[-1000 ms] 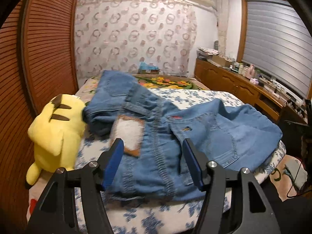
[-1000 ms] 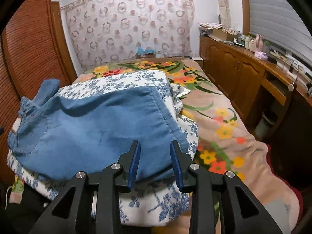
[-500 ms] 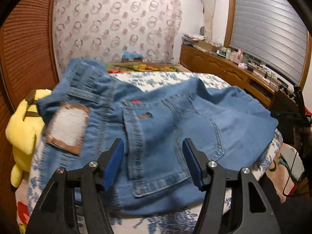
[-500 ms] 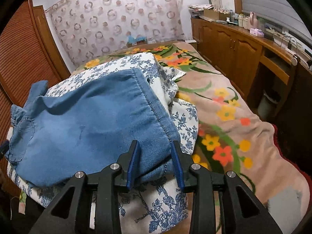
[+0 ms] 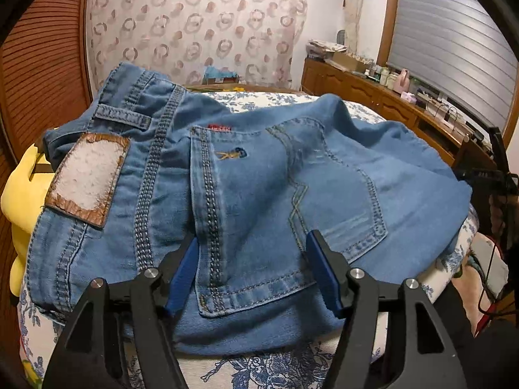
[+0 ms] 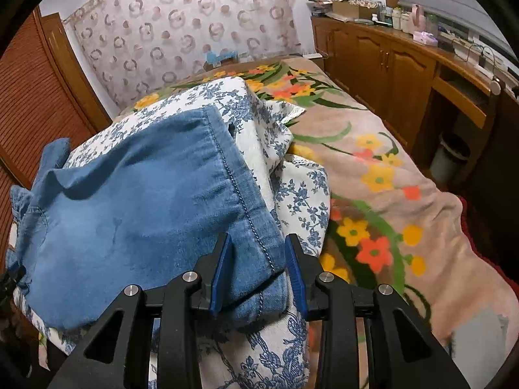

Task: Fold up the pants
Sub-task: 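Lower the right tool onto the jeans leg hem and close on it, then lift the leg hem with the right tool toward the waistband, then lay the held leg over the jeans and open the right tool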

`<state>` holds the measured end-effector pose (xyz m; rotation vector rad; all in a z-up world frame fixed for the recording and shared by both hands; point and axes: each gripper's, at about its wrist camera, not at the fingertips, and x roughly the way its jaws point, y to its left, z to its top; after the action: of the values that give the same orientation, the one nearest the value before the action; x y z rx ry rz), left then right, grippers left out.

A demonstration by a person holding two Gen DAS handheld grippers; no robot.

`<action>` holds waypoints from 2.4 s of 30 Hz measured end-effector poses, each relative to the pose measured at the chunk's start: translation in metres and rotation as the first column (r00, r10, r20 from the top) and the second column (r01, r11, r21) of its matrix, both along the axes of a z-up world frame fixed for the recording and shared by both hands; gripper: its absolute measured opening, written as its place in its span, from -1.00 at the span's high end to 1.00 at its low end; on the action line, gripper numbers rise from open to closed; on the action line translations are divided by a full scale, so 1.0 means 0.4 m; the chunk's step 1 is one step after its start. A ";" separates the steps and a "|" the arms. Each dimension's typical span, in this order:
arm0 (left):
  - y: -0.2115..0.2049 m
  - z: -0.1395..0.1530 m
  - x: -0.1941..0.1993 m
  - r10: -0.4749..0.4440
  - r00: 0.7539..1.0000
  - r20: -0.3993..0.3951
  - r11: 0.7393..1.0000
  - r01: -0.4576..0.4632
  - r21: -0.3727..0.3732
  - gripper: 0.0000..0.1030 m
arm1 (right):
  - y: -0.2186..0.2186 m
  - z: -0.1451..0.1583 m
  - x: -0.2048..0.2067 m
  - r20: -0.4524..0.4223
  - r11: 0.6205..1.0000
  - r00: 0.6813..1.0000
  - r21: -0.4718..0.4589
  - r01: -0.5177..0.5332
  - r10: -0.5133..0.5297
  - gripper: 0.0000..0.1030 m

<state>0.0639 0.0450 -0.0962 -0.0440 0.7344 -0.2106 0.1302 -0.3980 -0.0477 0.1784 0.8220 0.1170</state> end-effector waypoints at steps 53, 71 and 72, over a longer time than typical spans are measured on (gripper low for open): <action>0.038 0.160 -0.070 0.046 0.994 0.099 0.998 -0.043 -0.035 -0.40 | 0.454 0.392 -0.203 0.356 0.829 0.757 -0.107 -0.549 0.548 0.91; 0.078 0.121 -0.079 0.075 0.995 0.062 0.996 -0.072 -0.059 -0.40 | 0.704 0.339 -0.054 0.167 0.726 0.706 -0.162 -0.668 0.688 0.61; 0.076 0.120 -0.078 0.073 0.995 0.061 0.996 -0.069 -0.060 -0.40 | 0.700 0.348 -0.060 0.171 0.724 0.703 -0.169 -0.669 0.690 0.56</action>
<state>0.0329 0.0754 -0.0484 -0.1176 0.6629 -0.1644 0.1061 -0.1180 0.0914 -0.2435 0.6288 0.7939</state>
